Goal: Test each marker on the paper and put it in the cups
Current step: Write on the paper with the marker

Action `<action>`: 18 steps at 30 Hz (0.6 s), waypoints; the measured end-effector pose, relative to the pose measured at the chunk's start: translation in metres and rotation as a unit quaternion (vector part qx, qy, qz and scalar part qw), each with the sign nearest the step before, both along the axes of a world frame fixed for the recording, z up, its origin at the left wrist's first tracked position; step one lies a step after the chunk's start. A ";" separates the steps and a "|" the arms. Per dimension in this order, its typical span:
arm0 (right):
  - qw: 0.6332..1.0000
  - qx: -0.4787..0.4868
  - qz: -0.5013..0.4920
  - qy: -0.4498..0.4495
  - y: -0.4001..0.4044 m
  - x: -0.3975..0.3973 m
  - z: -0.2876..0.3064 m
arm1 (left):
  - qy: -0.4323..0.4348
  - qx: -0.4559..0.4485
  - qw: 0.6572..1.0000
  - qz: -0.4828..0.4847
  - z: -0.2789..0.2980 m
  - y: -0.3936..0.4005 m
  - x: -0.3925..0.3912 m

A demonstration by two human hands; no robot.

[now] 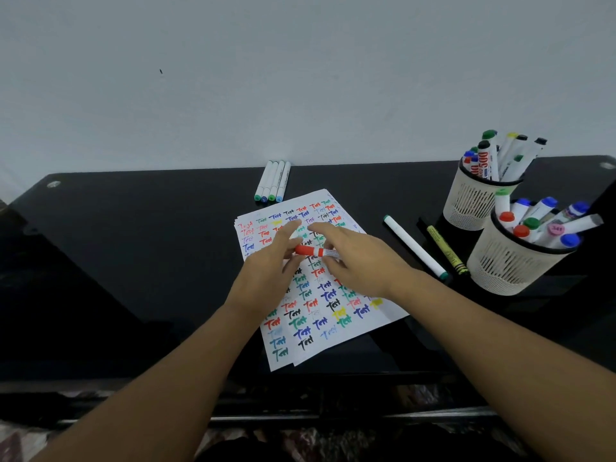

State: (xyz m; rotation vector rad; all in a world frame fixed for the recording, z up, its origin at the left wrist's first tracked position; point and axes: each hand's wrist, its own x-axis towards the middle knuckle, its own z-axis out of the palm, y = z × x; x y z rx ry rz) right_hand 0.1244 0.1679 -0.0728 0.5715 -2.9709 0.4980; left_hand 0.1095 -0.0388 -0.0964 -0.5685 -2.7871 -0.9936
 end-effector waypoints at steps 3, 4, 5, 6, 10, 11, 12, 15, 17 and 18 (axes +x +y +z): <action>1.000 -0.011 0.011 -0.009 -0.006 0.000 0.001 | -0.010 0.008 1.000 0.002 0.002 -0.001 0.003; 1.000 -0.017 0.009 -0.012 -0.007 0.001 0.000 | -0.008 0.012 1.000 0.000 0.002 -0.001 0.004; 1.000 -0.025 0.006 -0.014 -0.007 0.001 0.000 | -0.009 0.017 1.000 0.000 0.003 -0.001 0.004; 0.999 -0.031 0.001 -0.014 -0.007 0.002 0.000 | -0.013 0.020 1.000 0.006 0.004 0.000 0.003; 0.998 -0.051 -0.023 -0.021 -0.001 0.005 0.002 | -0.002 -0.017 0.999 0.033 -0.001 -0.001 -0.006; 0.997 -0.066 -0.030 -0.021 0.001 0.006 0.003 | 0.009 -0.033 0.999 0.035 -0.002 -0.001 -0.007; 0.996 -0.084 -0.036 -0.020 0.002 0.006 0.004 | 0.012 -0.043 0.998 0.039 -0.003 -0.002 -0.007; 0.992 -0.119 -0.043 -0.017 0.006 0.009 0.004 | -0.001 -0.060 0.997 0.051 -0.003 -0.002 -0.008; 0.992 -0.114 -0.046 -0.020 0.007 0.011 0.002 | -0.005 -0.073 0.996 0.054 -0.003 -0.001 -0.008; 0.992 -0.116 -0.050 -0.024 0.007 0.012 0.002 | -0.008 -0.076 0.996 0.054 -0.003 -0.001 -0.008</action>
